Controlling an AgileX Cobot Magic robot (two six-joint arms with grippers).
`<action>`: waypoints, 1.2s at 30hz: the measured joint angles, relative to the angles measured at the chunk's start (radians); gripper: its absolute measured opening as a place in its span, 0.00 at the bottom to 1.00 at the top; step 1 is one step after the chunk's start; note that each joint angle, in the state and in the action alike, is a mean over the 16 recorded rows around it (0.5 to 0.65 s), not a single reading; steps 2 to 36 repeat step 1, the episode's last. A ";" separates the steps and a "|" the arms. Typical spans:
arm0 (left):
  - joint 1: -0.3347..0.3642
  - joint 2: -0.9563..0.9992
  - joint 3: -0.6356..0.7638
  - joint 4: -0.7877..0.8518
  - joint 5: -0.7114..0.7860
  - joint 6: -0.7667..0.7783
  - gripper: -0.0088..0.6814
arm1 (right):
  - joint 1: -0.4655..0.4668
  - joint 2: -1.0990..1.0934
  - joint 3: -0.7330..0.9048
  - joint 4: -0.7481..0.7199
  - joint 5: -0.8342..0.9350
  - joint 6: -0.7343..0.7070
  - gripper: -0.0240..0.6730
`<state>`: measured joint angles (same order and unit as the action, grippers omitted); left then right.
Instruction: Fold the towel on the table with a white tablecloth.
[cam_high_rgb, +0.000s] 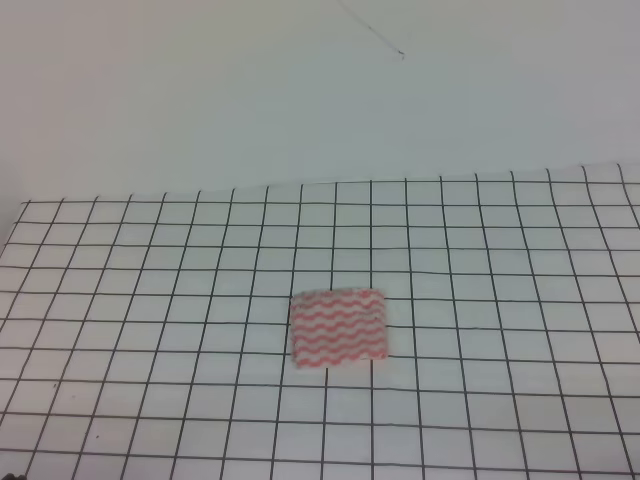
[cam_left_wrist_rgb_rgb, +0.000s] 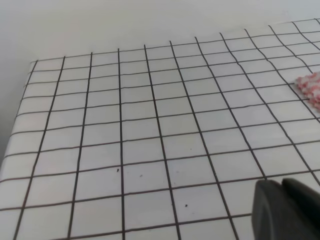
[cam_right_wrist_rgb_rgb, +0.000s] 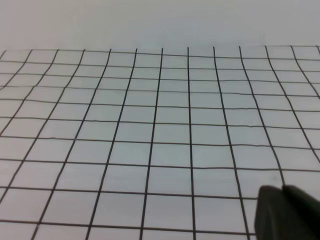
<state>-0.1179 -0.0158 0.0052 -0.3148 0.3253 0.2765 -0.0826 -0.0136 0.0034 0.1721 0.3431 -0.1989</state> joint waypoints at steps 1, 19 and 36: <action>0.000 -0.001 -0.003 0.000 0.002 0.000 0.01 | 0.000 0.000 0.000 0.000 0.000 0.000 0.03; 0.000 -0.001 -0.003 0.000 0.002 0.000 0.01 | 0.000 0.000 0.000 0.000 0.000 0.000 0.03; 0.000 -0.001 -0.003 0.000 0.002 0.000 0.01 | 0.000 0.000 0.000 0.000 0.000 0.000 0.03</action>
